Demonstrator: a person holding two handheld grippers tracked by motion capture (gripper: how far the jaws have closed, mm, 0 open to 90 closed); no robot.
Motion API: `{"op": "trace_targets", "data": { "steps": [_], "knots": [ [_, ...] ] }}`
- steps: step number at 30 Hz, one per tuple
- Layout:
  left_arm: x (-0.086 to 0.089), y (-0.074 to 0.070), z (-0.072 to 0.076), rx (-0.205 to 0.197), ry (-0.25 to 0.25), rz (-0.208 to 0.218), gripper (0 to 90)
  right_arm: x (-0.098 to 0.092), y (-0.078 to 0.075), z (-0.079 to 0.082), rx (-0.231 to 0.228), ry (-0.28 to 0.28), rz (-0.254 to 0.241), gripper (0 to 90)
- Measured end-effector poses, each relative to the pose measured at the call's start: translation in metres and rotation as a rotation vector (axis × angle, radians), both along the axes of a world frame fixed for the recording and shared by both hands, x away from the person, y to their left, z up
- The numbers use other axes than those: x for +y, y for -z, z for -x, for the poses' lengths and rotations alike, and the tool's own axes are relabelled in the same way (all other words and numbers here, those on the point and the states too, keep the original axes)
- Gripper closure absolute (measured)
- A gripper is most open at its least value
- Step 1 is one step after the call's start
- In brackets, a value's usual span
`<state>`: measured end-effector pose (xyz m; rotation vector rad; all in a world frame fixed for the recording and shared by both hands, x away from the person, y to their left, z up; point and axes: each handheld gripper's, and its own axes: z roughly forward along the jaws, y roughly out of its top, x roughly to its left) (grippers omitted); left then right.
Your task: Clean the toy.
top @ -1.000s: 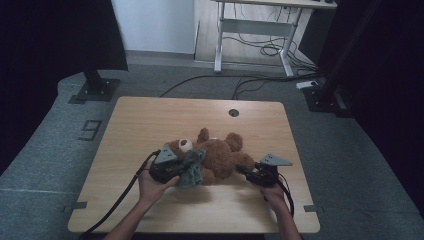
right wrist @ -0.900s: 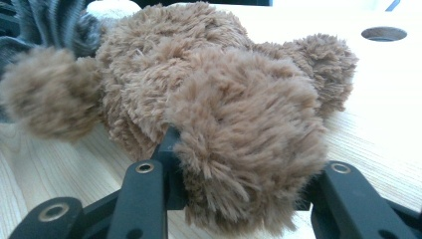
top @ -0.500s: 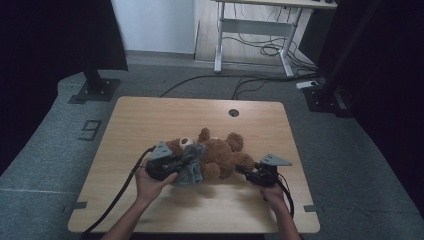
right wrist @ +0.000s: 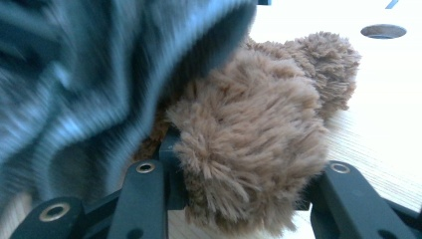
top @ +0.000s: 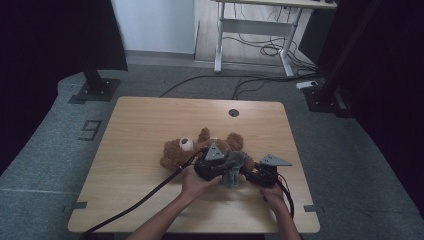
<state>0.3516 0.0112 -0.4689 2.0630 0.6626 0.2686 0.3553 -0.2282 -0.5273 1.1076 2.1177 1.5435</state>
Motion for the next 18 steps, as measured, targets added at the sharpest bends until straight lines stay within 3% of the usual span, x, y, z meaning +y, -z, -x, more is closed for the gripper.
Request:
{"op": "trace_targets", "data": {
  "steps": [7, 18],
  "knots": [
    [0.024, 0.006, 0.008, -0.005, -0.013, 0.014, 73.0, -0.001, 0.000, 0.000, 0.007, -0.005, -0.009, 56.7],
    [0.098, 0.008, 0.016, -0.007, -0.117, 0.047, 72.6, -0.003, 0.000, -0.001, 0.000, -0.017, -0.008, 56.9]
  ]
}}
